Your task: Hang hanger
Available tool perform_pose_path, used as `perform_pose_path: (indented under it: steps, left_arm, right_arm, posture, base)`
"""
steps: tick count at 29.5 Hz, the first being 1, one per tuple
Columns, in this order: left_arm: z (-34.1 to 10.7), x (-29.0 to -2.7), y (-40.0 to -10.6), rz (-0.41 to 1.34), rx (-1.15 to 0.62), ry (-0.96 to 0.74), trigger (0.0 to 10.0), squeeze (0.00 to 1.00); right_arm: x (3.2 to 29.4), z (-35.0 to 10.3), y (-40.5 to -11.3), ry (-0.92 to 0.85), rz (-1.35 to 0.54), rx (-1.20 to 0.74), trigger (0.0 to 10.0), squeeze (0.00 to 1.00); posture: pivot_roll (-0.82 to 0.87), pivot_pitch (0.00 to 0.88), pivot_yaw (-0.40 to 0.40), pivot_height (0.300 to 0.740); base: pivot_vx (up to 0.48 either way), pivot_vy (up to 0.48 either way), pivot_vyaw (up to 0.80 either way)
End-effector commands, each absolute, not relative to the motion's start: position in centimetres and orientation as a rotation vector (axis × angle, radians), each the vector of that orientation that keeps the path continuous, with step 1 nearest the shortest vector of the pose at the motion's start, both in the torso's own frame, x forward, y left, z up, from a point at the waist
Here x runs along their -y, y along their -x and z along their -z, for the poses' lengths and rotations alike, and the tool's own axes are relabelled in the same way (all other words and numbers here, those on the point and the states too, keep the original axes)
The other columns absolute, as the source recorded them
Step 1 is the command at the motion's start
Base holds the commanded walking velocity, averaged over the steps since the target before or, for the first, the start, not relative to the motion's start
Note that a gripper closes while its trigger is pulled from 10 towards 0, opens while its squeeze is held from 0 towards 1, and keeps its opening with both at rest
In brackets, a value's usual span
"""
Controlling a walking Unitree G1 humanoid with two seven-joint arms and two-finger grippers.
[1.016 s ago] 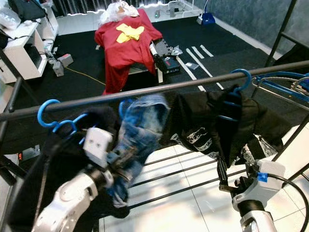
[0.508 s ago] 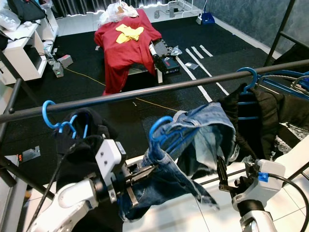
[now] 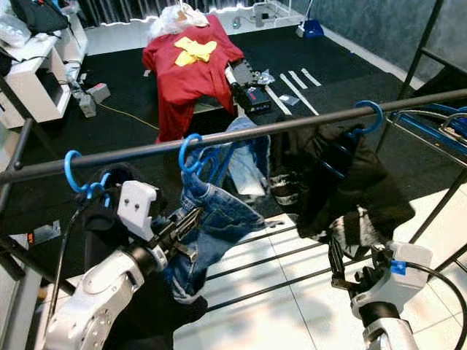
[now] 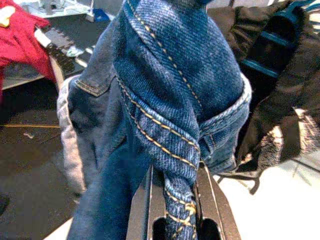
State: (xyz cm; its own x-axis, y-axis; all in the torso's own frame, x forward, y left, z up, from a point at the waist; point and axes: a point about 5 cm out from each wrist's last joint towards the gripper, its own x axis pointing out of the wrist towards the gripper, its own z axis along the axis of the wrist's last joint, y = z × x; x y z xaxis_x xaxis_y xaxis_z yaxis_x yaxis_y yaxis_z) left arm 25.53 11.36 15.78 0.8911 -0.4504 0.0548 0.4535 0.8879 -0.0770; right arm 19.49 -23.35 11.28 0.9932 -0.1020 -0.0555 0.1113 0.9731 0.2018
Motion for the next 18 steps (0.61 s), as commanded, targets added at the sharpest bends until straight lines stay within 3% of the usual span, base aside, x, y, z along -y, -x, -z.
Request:
perform_pose_path:
  steps: [1, 4, 11, 15, 17, 18]
  left_arm:
    - [-14.5, -11.9, -25.5, 0.395, -0.036, 0.084, 10.0, 0.00]
    - [-14.5, -12.2, -25.8, 0.304, -0.037, 0.124, 10.0, 0.00]
    - [-15.8, -12.0, -26.1, 0.309, 0.030, 0.156, 10.0, 0.00]
    - [-16.5, -11.8, -26.0, 0.335, 0.070, 0.180, 10.0, 0.00]
    - [-18.4, -10.5, -25.3, 0.496, 0.174, 0.215, 10.0, 0.00]
    - [-18.4, -10.5, -25.3, 0.496, 0.174, 0.215, 10.0, 0.00]
  right_arm:
    - [23.4, -10.9, -19.3, -0.218, 0.111, -0.069, 10.0, 0.00]
    - [23.3, -10.9, -19.3, -0.219, 0.111, -0.070, 10.0, 0.00]
    - [23.4, -10.9, -19.3, -0.220, 0.111, -0.071, 10.0, 0.00]
    - [23.4, -10.9, -19.3, -0.220, 0.111, -0.071, 10.0, 0.00]
    - [23.4, -10.9, -19.3, -0.222, 0.111, -0.071, 10.0, 0.00]
    - [23.4, -10.9, -19.3, -0.222, 0.111, -0.071, 10.0, 0.00]
  posture:
    - [-0.03, 0.113, 0.062, 0.740]
    - [-0.03, 0.112, 0.062, 0.740]
    - [-0.03, 0.112, 0.060, 0.740]
    - [-0.03, 0.113, 0.060, 0.740]
    - [-0.03, 0.113, 0.058, 0.740]
    - [-0.03, 0.113, 0.058, 0.740]
  base:
    - [0.000, 0.000, 0.00]
    - [0.000, 0.000, 0.00]
    - [0.000, 0.000, 0.00]
    - [0.000, 0.000, 0.00]
    - [0.000, 0.000, 0.00]
    - [0.000, 0.000, 0.00]
